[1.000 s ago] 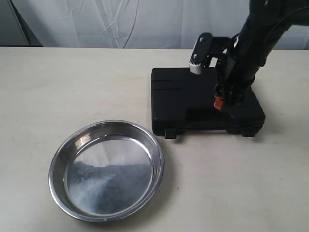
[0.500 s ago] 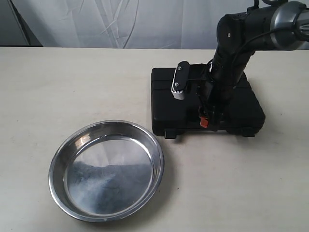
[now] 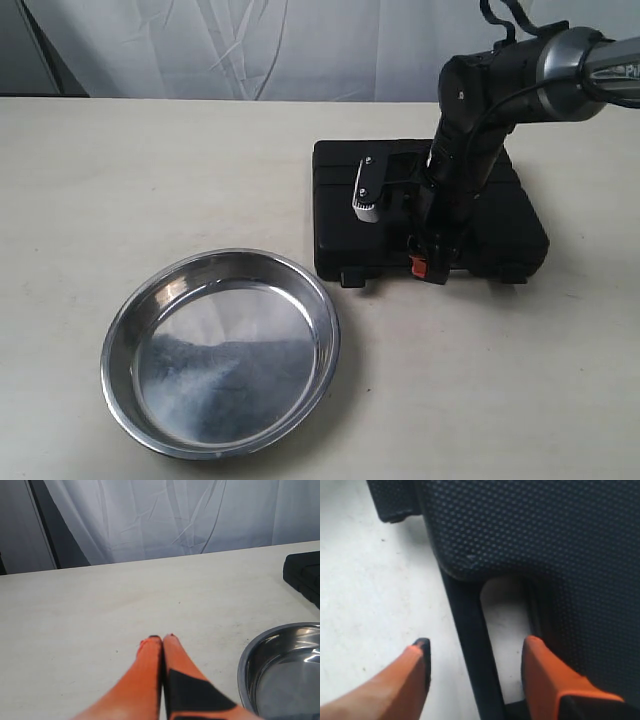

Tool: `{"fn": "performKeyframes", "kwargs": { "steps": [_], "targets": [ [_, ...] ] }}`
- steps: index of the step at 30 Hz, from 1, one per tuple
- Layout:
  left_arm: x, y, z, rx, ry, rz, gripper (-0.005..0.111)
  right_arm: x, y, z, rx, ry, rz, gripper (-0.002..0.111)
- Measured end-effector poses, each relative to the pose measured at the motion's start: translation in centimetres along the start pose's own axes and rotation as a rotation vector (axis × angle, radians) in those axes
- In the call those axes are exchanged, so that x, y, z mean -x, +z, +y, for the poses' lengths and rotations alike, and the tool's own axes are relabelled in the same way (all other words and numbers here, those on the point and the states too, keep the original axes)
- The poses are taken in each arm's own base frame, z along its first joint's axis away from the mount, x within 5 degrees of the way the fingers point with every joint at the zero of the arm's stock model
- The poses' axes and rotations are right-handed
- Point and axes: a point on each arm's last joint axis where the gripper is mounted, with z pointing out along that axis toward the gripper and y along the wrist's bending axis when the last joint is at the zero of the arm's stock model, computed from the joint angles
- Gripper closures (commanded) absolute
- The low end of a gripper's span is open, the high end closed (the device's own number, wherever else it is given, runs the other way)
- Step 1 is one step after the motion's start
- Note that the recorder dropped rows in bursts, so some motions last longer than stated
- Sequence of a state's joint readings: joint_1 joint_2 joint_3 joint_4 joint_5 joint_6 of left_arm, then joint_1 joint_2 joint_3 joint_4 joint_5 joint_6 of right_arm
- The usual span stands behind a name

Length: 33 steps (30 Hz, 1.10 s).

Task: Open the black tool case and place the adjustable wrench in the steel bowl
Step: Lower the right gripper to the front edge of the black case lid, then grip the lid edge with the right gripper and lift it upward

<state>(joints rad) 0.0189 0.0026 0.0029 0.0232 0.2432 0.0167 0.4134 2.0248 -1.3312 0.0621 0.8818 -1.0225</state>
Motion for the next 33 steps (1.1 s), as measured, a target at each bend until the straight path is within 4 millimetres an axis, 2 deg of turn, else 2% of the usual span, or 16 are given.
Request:
{"fn": "performKeyframes", "kwargs": {
  "steps": [7, 16, 33],
  "targets": [
    [0.0, 0.0, 0.0, 0.0, 0.0, 0.0, 0.107, 0.1, 1.04, -0.09, 0.006, -0.003, 0.005, 0.058],
    [0.0, 0.0, 0.0, 0.0, 0.0, 0.0, 0.107, 0.25, 1.05, -0.17, -0.009, -0.022, -0.002, 0.108],
    [0.0, 0.0, 0.0, 0.0, 0.0, 0.0, 0.107, 0.06, 0.97, 0.43, 0.051, -0.005, 0.037, 0.109]
  ]
}}
